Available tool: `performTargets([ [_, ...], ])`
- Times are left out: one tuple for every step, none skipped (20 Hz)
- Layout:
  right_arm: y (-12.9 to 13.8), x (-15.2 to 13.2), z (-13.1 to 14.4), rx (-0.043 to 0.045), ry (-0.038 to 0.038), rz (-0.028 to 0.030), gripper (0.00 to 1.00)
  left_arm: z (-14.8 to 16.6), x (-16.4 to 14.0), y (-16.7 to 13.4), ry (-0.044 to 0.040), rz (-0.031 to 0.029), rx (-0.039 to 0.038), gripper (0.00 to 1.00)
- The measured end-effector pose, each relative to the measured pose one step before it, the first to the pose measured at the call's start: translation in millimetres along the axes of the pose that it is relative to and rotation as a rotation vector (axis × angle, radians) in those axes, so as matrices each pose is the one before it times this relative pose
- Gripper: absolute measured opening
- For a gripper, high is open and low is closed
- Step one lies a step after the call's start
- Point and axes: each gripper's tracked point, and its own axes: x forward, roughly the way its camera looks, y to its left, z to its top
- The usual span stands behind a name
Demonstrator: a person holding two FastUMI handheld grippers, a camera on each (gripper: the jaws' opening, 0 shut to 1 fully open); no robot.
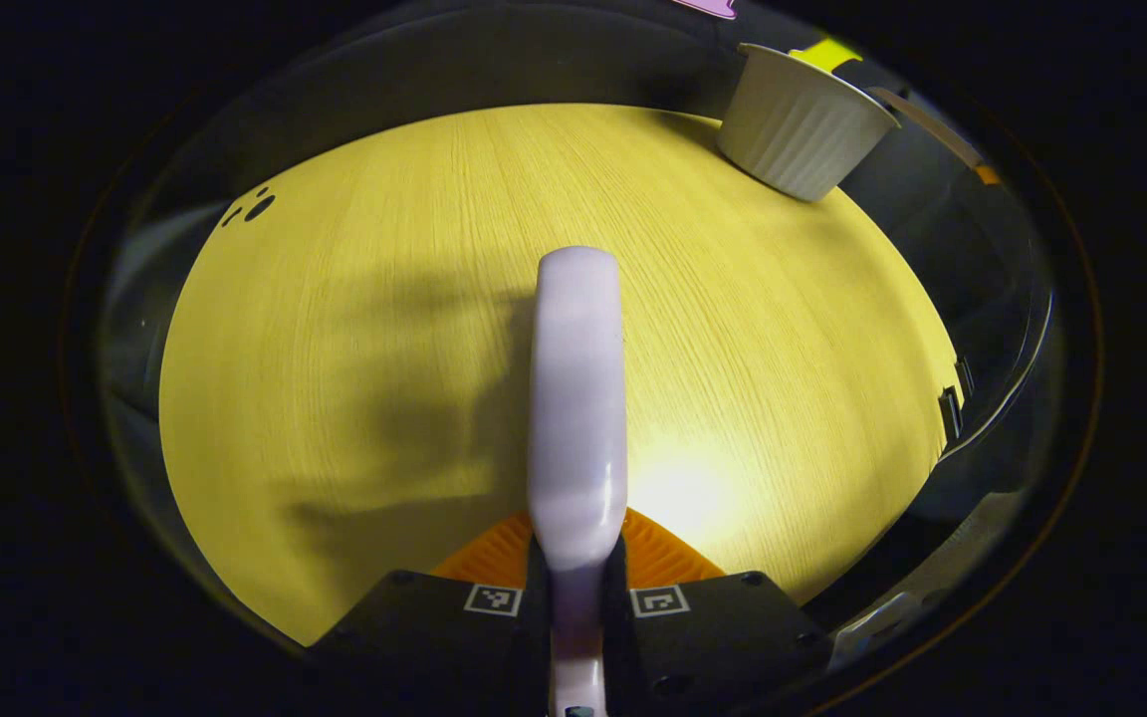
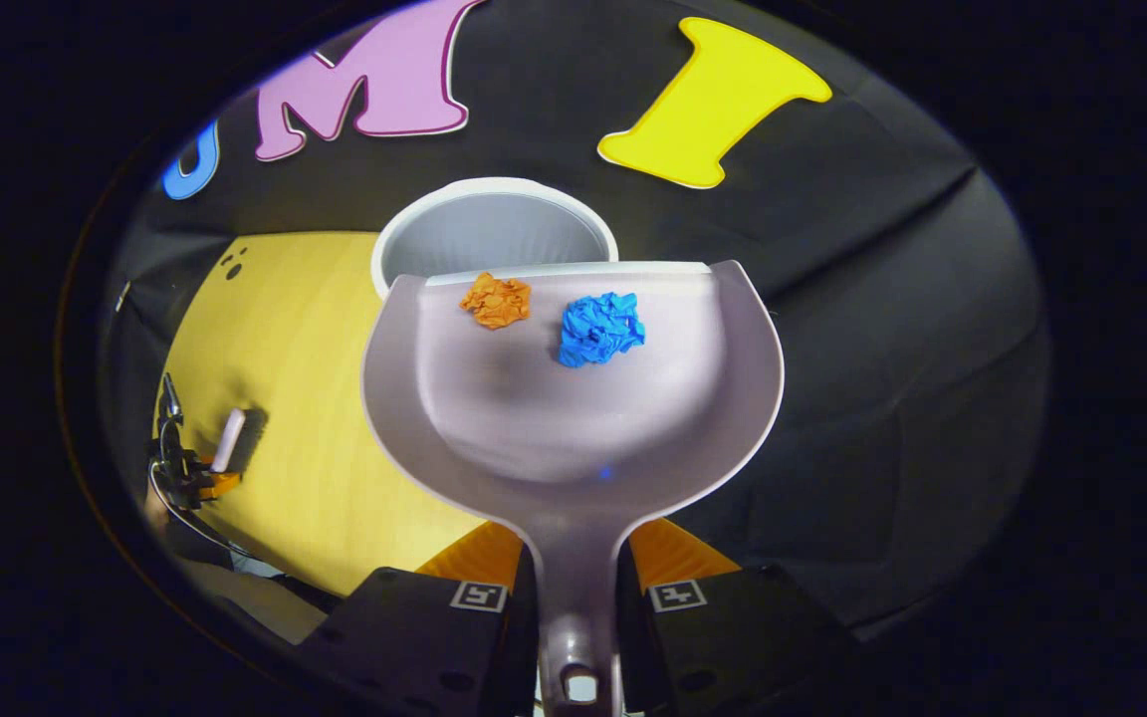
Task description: Pick up the small broom and dustpan from the desktop, sweep the trash into the dustpan with the broom, and then empty the trash into the garbage bin.
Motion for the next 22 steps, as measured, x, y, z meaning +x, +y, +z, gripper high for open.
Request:
performTargets([
  [-0.18,-1.85,-0.73,-0.01854,0.01355,-0.00873,0.37,-1.85,1.05,-1.33,0.00529,-0.00387,-0.00662,0.25],
  [-3.02,-2.72,-0.67,-0.02142,0.02142,-0.00335,0.37,1.47,-0.37,-0.53,-0.00488,-0.00506,-0.00216,0.25],
  [-2.29,-2.75,-0.88,-0.02938,0.02061,-0.00617,0.37,1.28,0.75,-0.22,-0.00206,-0.00316,0.00174,0.25],
  [-7.73,-0.63,0.58,-0.03346,0.02172,-0.00912,0.33,0.23,-0.43,0.94,0.00060,0.00152,0.00604,0.25],
  [-5.41,-0.53,-0.50,-0.03543,0.02896,-0.00888,0.37,1.09,-0.10,0.60,-0.00059,0.00246,0.00660,0.25],
  [-5.29,-1.80,-1.30,-0.03406,0.03041,-0.00739,0.41,0.52,-0.28,0.21,-0.00152,0.00213,0.00491,0.25],
  [-3.89,-2.33,-0.24,-0.03228,0.03454,-0.00197,0.33,1.04,-0.37,-0.29,0.00187,0.00308,0.00439,0.25],
  [-1.95,-3.48,-0.27,-0.03153,0.03094,0.00264,0.34,-0.42,0.05,0.01,0.00115,0.00243,0.00598,0.27],
  [-2.07,-2.90,-0.55,-0.02624,0.02712,-0.00006,0.37,0.34,1.09,-2.09,-0.00090,-0.00305,0.00461,0.25],
  [-2.05,-3.61,0.68,-0.02278,0.01808,0.00596,0.37,0.92,0.43,-1.42,-0.00140,-0.00155,-0.00189,0.25],
  [-0.19,0.90,2.88,-0.00344,0.00141,0.00186,0.37,0.09,0.74,0.79,-0.00250,0.00074,-0.00207,0.25],
  [1.57,1.34,-0.26,-0.00543,0.00798,0.00208,0.37,0.73,0.02,-0.44,-0.00115,-0.00008,-0.00360,0.25],
  [-0.47,-0.75,-0.45,-0.00550,0.00608,-0.00173,0.37,-1.18,0.35,-1.41,-0.00109,-0.00032,-0.00307,0.25],
  [-0.56,-0.50,1.47,-0.00302,0.00052,0.00007,0.37,0.30,0.43,-0.11,0.00013,-0.00058,0.00004,0.25],
  [0.73,0.12,0.09,-0.00059,-0.00087,0.00283,0.37,-0.06,0.54,0.41,-0.00041,0.00025,0.00033,0.25],
  [0.13,0.36,0.57,0.00197,0.00158,0.00203,0.37,0.25,-0.23,-0.55,0.00018,0.00023,0.00254,0.25],
  [0.72,0.75,-0.51,0.00115,0.00339,0.00152,0.37,0.38,0.12,0.58,0.00005,0.00100,0.00354,0.26],
  [0.37,-0.82,0.13,0.00300,0.00194,0.00150,0.37,0.28,-0.10,-0.38,-0.00027,0.00106,0.00299,0.25],
  [0.55,0.13,0.10,-0.00025,0.00343,0.00396,0.37,0.13,-1.20,0.26,0.00069,0.00072,0.00269,0.26],
  [0.88,-0.30,0.41,-0.00459,0.00190,0.00794,0.37,0.41,0.09,-0.31,-0.00090,0.00018,0.00190,0.25],
  [1.18,-0.49,0.50,-0.00838,-0.00162,0.01666,0.37,0.15,0.20,0.06,0.00051,-0.00004,0.00175,0.25],
  [1.38,0.09,1.22,-0.00174,0.00062,0.02070,0.36,0.60,0.00,-0.62,0.00053,-0.00103,0.00242,0.25],
])
